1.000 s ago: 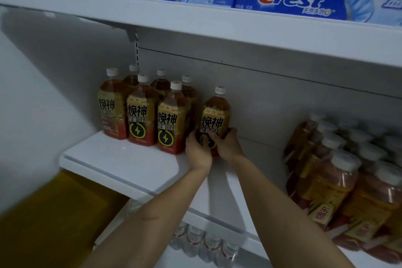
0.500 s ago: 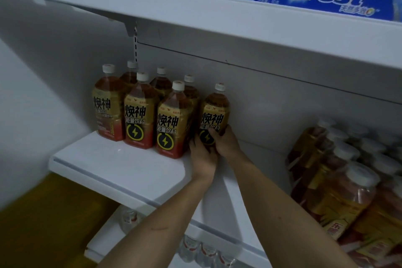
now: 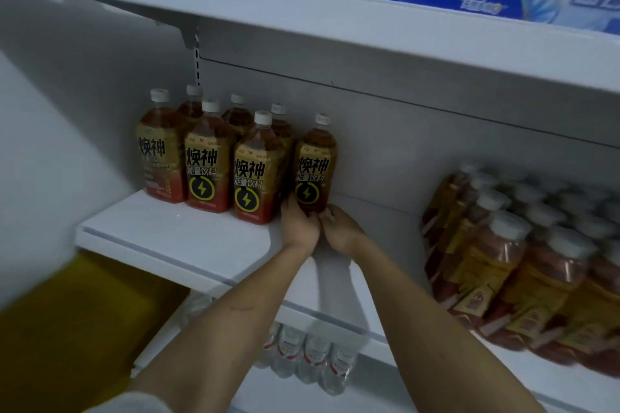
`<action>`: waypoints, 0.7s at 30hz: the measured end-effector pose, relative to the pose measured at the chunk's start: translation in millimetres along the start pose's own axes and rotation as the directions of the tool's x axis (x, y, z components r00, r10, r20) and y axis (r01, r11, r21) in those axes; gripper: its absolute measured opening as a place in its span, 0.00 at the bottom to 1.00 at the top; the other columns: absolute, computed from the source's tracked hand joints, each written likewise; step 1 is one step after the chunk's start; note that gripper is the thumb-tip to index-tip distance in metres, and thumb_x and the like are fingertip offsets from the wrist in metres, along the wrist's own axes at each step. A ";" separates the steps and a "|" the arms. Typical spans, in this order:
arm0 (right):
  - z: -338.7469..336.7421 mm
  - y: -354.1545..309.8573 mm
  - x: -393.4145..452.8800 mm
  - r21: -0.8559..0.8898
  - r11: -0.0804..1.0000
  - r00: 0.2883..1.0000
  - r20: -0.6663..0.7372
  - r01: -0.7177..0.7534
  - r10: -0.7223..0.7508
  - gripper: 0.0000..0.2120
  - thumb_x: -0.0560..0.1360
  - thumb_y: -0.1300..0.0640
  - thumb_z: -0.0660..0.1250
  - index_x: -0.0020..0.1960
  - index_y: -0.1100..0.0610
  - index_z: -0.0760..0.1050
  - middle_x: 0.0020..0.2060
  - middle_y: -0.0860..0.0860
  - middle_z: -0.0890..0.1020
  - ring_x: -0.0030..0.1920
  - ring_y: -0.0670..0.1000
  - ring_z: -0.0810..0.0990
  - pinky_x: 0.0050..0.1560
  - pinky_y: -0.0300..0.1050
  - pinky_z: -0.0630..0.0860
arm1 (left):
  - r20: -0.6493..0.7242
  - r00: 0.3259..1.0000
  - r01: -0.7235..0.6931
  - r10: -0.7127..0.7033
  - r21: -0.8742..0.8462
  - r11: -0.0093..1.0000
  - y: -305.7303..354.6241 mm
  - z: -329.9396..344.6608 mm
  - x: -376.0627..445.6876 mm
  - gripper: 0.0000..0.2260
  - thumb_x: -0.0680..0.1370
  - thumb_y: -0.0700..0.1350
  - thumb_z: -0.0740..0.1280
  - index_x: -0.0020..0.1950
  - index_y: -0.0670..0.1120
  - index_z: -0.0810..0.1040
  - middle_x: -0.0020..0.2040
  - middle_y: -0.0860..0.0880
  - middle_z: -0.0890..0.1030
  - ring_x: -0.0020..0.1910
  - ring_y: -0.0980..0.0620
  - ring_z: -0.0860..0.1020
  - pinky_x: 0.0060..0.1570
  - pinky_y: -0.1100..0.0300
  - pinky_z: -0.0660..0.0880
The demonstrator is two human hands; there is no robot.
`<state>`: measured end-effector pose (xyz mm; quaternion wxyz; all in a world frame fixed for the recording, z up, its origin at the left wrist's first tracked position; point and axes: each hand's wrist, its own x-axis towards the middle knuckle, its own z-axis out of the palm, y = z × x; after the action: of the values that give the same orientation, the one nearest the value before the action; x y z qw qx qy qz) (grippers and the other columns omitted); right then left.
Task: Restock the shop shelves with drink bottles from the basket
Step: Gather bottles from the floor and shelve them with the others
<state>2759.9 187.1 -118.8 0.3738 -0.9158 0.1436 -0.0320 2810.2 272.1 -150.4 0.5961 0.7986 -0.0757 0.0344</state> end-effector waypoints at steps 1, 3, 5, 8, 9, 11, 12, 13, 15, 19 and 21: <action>-1.8 3.0 -7.8 -0.034 0.999 1.000 0.010 -0.002 0.002 0.19 0.85 0.51 0.51 0.73 0.56 0.68 0.70 0.56 0.73 0.67 0.57 0.73 0.62 0.44 0.69 | 0.034 0.999 0.005 -0.006 0.029 1.000 -3.0 -0.1 -1.5 0.25 0.75 0.36 0.64 0.73 0.38 0.69 0.69 0.36 0.72 0.69 0.37 0.71 0.71 0.52 0.66; -3.6 10.7 -23.9 -0.089 0.996 0.999 0.023 -0.025 0.027 0.23 0.85 0.49 0.53 0.76 0.58 0.63 0.74 0.57 0.69 0.71 0.58 0.70 0.66 0.46 0.67 | 0.129 0.991 0.022 -0.039 0.130 0.991 -3.1 -4.8 -10.9 0.24 0.75 0.38 0.64 0.72 0.39 0.70 0.67 0.36 0.73 0.66 0.36 0.73 0.66 0.48 0.71; -5.5 17.3 -43.0 -0.129 0.990 0.998 0.025 -0.050 0.054 0.28 0.83 0.45 0.57 0.79 0.58 0.58 0.76 0.57 0.65 0.74 0.59 0.66 0.71 0.48 0.65 | 0.223 0.974 -0.017 -0.045 0.271 0.962 3.9 -16.4 -30.6 0.23 0.77 0.41 0.64 0.73 0.40 0.69 0.68 0.37 0.73 0.66 0.37 0.73 0.65 0.49 0.72; -5.2 23.9 -77.3 -0.170 0.984 0.997 0.040 -0.053 0.061 0.31 0.82 0.42 0.58 0.79 0.56 0.58 0.76 0.58 0.65 0.73 0.61 0.67 0.71 0.52 0.66 | 0.313 0.949 -0.144 -0.028 0.512 0.847 5.8 -36.7 -62.0 0.25 0.81 0.51 0.61 0.77 0.44 0.65 0.75 0.42 0.69 0.74 0.42 0.67 0.72 0.51 0.64; -4.4 25.4 -90.5 -0.198 0.979 0.998 0.035 -0.045 0.053 0.30 0.82 0.41 0.57 0.79 0.56 0.59 0.75 0.58 0.66 0.72 0.61 0.67 0.71 0.52 0.66 | 0.324 0.946 -0.181 -0.019 0.573 0.799 5.6 -44.6 -74.8 0.26 0.82 0.53 0.59 0.78 0.45 0.64 0.76 0.44 0.68 0.75 0.43 0.65 0.73 0.51 0.61; -1.2 29.9 -116.0 -0.262 0.965 0.999 0.033 -0.021 0.031 0.30 0.81 0.40 0.55 0.78 0.55 0.60 0.75 0.58 0.67 0.71 0.61 0.68 0.70 0.53 0.66 | 0.333 0.943 -0.218 -0.024 0.668 0.712 1.7 -59.4 -100.2 0.26 0.82 0.57 0.56 0.78 0.47 0.65 0.78 0.46 0.66 0.76 0.45 0.62 0.75 0.49 0.58; 0.2 31.4 -130.8 -0.294 0.956 0.999 0.041 -0.002 0.015 0.30 0.81 0.40 0.55 0.78 0.54 0.60 0.75 0.57 0.67 0.72 0.61 0.67 0.71 0.54 0.66 | 0.335 0.942 -0.233 -0.023 0.702 0.673 0.8 -67.2 -115.1 0.26 0.82 0.58 0.55 0.78 0.48 0.65 0.78 0.46 0.66 0.76 0.45 0.62 0.75 0.48 0.56; 1.9 32.5 -145.0 -0.318 0.948 0.999 0.053 0.019 -0.002 0.30 0.82 0.40 0.55 0.78 0.54 0.60 0.75 0.57 0.66 0.72 0.61 0.66 0.71 0.54 0.65 | 0.338 0.941 -0.251 -0.016 0.727 0.639 -0.4 -75.2 -130.3 0.26 0.82 0.58 0.54 0.78 0.49 0.65 0.78 0.47 0.65 0.77 0.45 0.60 0.75 0.47 0.55; 5.0 32.7 -169.0 -0.338 0.940 0.997 0.067 0.046 -0.024 0.29 0.82 0.41 0.55 0.78 0.54 0.60 0.76 0.56 0.65 0.74 0.61 0.64 0.73 0.55 0.63 | 0.345 0.939 -0.260 -0.020 0.745 0.614 -2.9 -90.1 -158.5 0.26 0.83 0.59 0.52 0.79 0.50 0.62 0.80 0.47 0.60 0.79 0.45 0.55 0.76 0.45 0.51; 18.4 26.1 -211.9 -0.366 0.921 0.990 0.089 0.132 -0.107 0.29 0.82 0.41 0.56 0.78 0.55 0.61 0.76 0.57 0.65 0.74 0.61 0.63 0.74 0.55 0.61 | 0.320 0.946 -0.229 -0.044 0.763 0.604 -11.2 -121.4 -212.2 0.27 0.83 0.61 0.50 0.81 0.52 0.58 0.82 0.48 0.55 0.80 0.46 0.49 0.77 0.43 0.46; 29.3 19.4 -233.3 -0.355 0.920 0.984 0.119 0.165 -0.131 0.30 0.82 0.40 0.56 0.78 0.55 0.60 0.76 0.57 0.64 0.74 0.62 0.61 0.74 0.56 0.60 | 0.304 0.952 -0.230 -0.026 0.770 0.595 -16.0 -136.9 -236.0 0.26 0.83 0.60 0.50 0.79 0.52 0.60 0.80 0.49 0.58 0.79 0.47 0.52 0.76 0.44 0.49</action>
<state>2536.9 260.7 -141.9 0.2005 -0.9778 0.0599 0.0097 2584.8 426.5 -160.5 0.1562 0.9705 -0.1830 -0.0160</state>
